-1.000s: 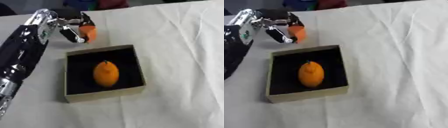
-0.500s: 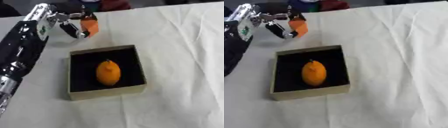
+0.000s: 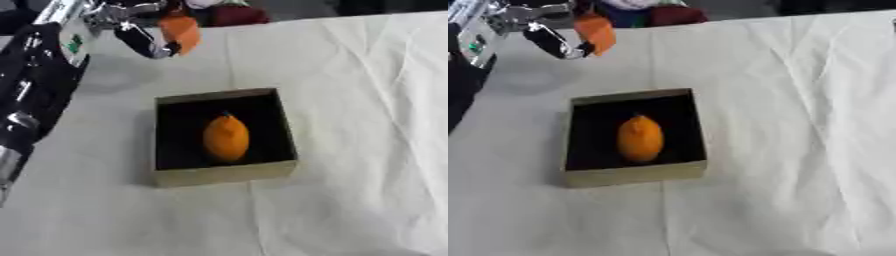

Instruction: Pick up objects on the table and place them in the box.

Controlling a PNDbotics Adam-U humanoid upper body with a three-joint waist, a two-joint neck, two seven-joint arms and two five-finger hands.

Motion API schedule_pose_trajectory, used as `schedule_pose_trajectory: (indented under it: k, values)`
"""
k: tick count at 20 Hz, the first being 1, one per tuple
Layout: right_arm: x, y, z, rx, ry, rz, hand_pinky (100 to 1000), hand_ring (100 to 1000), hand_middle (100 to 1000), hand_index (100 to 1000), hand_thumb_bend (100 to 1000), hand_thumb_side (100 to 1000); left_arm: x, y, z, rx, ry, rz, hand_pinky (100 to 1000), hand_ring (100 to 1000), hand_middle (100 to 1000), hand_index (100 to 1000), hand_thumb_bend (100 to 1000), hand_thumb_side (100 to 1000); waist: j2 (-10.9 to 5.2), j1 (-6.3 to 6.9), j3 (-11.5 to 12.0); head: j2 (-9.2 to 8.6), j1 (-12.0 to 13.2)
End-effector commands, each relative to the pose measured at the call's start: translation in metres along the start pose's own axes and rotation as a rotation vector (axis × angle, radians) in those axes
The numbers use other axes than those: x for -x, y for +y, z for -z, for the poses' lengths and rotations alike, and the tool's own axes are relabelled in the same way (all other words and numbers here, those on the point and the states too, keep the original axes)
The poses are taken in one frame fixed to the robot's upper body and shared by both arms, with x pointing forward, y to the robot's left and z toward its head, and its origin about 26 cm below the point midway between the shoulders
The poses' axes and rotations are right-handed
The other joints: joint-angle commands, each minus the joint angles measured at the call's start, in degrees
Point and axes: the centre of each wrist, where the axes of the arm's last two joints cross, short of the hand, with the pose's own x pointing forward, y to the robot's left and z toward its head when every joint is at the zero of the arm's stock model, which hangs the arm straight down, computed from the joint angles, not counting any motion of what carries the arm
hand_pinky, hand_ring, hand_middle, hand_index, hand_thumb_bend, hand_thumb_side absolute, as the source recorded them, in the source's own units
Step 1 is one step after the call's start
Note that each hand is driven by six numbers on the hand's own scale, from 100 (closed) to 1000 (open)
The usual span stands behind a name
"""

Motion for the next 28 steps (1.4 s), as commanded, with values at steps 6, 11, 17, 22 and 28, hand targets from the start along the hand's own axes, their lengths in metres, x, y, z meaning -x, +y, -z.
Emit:
schedule_pose_trajectory:
  k: [6,11,17,22,28]
  values:
    - [-0.001,-0.007,-0.002,-0.002,-0.007,-0.035,798,661,651,703,113,768,-0.052,0.019,-0.007,-0.091,-0.089,-0.008,636,528,592,710,100,321,-2.77,0.18,2.24,3.13,-2.25]
    - [0.000,-0.006,-0.004,-0.009,-0.002,-0.038,798,661,653,703,104,773,-0.089,0.015,-0.003,-0.129,-0.142,-0.080,642,529,597,715,100,347,-2.90,0.19,3.42,3.25,-2.99]
    - [0.001,-0.007,-0.005,-0.004,0.008,-0.039,798,657,651,702,110,775,-0.123,0.005,0.010,-0.123,-0.196,-0.073,643,534,599,716,100,338,-2.67,0.01,3.61,3.25,-2.77]
    - [0.000,-0.008,-0.005,0.002,0.009,-0.036,799,654,649,701,113,778,-0.134,-0.016,0.020,-0.082,-0.219,-0.067,644,539,602,718,100,335,-2.14,-0.08,3.16,3.25,-2.40]
    - [0.001,-0.010,-0.006,0.012,0.016,-0.031,800,652,647,700,111,782,-0.136,-0.044,0.026,-0.024,-0.219,-0.057,645,542,603,719,100,340,-1.34,-0.29,2.56,2.83,-2.08]
